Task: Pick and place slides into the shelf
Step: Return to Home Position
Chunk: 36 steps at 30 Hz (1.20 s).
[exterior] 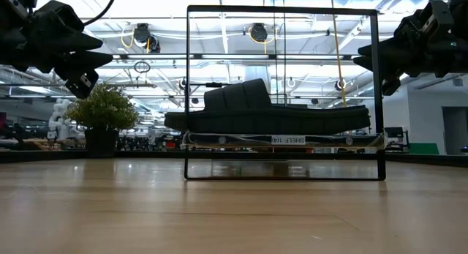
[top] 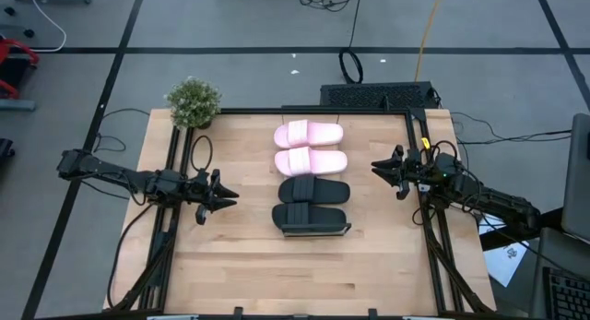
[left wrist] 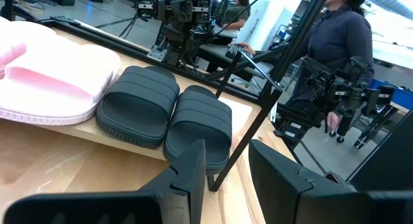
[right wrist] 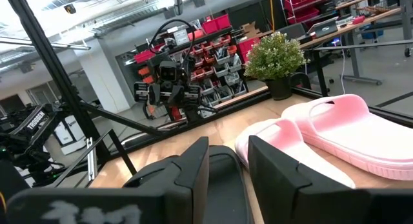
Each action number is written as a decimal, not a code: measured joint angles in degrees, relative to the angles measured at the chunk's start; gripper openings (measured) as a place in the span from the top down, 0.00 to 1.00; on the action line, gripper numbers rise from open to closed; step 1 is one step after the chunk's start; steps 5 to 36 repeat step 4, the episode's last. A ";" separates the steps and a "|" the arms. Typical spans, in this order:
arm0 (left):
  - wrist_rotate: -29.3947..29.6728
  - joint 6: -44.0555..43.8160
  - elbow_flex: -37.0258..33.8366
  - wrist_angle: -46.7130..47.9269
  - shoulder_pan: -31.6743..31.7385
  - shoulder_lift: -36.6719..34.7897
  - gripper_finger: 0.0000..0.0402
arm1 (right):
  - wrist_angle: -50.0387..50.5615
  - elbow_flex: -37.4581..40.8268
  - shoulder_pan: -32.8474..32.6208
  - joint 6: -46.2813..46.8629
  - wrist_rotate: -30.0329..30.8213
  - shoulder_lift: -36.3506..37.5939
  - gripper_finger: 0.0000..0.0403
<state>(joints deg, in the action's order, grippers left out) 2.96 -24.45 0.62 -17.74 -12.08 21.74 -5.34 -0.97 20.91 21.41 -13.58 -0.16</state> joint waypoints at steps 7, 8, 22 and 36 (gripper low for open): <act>0.00 0.02 0.00 0.00 0.01 0.01 0.71 | 0.00 0.00 -0.02 -0.02 0.00 0.00 0.75; 0.00 0.02 0.00 0.00 0.01 0.01 0.71 | 0.00 0.00 -0.02 -0.02 0.00 0.00 0.75; 0.00 0.02 0.00 0.00 0.01 0.01 0.71 | 0.00 0.00 -0.02 -0.02 0.00 0.00 0.75; 0.00 0.02 0.00 0.00 0.01 0.01 0.71 | 0.00 0.00 -0.02 -0.02 0.00 0.00 0.75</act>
